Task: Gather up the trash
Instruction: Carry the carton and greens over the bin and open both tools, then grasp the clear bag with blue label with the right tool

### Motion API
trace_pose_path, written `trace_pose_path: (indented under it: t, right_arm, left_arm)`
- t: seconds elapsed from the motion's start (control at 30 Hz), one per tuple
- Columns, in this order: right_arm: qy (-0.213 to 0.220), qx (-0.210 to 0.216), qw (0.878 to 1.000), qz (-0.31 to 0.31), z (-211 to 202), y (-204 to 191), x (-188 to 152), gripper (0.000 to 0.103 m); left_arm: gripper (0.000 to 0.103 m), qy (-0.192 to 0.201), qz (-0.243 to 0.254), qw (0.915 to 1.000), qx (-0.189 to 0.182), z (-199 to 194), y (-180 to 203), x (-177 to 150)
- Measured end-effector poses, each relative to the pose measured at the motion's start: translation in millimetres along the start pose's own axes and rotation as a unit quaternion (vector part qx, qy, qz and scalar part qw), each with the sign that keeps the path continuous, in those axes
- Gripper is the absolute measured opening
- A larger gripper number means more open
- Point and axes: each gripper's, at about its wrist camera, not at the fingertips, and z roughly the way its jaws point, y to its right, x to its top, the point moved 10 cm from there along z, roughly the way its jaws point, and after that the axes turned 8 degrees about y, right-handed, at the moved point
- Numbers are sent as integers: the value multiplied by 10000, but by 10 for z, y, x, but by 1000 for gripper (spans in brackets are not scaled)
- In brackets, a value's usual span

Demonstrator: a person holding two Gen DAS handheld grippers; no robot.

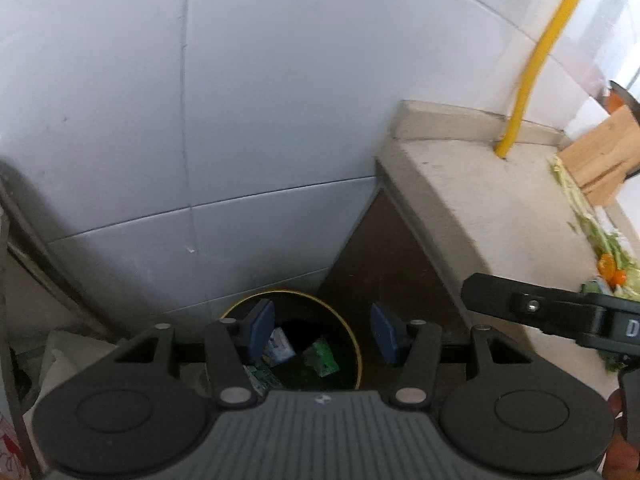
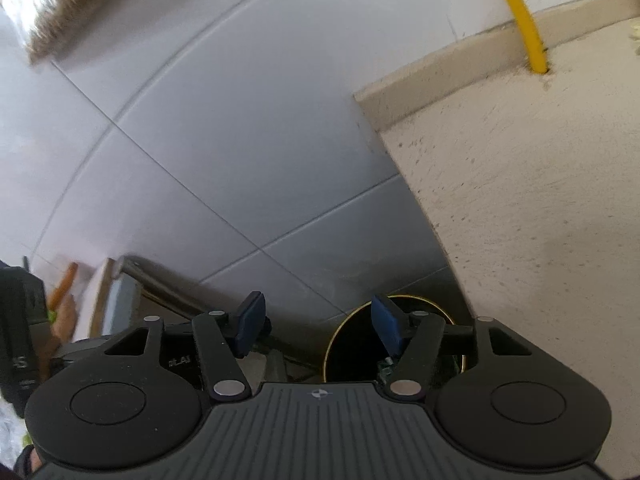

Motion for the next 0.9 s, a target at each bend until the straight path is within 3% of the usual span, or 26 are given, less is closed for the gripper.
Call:
trace_pose_path:
  t: [0.23, 0.37, 0.67, 0.9]
  right_arm:
    - [514, -178, 9985, 88, -531, 167, 159, 71]
    - [888, -428, 9949, 198, -860, 340, 236, 72]
    - [1644, -1524, 9742, 260, -1696, 975, 266, 80]
    - [1693, -2278, 9586, 255, -1982, 1574, 270, 82]
  left_arm:
    - [49, 236, 429, 9974, -535, -181, 507, 149]
    - [55, 322, 834, 9919, -904, -238, 934, 185]
    - [58, 147, 1516, 9751, -1610, -188, 1795, 53]
    - [60, -74, 1824, 9642, -1923, -114, 2293, -124]
